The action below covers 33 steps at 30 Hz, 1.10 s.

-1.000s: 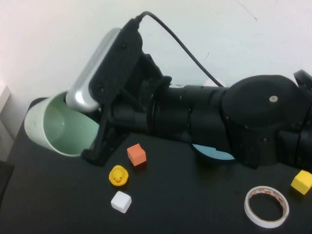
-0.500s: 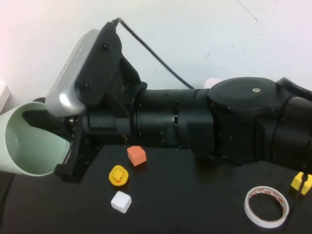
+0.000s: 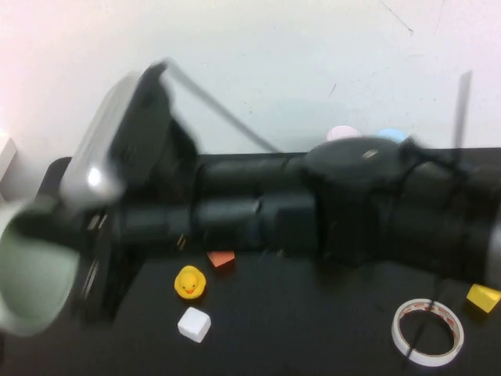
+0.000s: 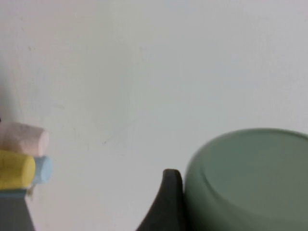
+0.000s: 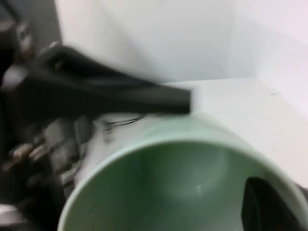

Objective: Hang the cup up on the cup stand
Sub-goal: Adjust the cup with two arms, then place the cup on the cup holder

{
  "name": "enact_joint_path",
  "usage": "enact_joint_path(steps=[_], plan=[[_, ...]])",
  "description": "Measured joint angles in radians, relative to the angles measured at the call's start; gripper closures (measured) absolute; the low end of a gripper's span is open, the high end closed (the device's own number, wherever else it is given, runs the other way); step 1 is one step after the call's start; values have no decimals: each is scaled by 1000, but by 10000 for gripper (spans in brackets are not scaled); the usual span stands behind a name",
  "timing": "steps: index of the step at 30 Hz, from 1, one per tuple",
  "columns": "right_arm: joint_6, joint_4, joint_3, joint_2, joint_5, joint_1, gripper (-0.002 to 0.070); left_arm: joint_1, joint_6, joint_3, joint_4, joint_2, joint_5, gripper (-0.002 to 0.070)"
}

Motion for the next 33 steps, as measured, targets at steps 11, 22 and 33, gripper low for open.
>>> enact_joint_path(steps=[11,22,33], plan=[[-12,17,-2,43,108,11,658,0,11,2,6,0,14,99],[147,-109,-9,55,148,3,471,-2,84,2,5,0,0,99],[476,-490,-1,-55,361,-168,367,-2,356,-70,-4,4,-64,103]])
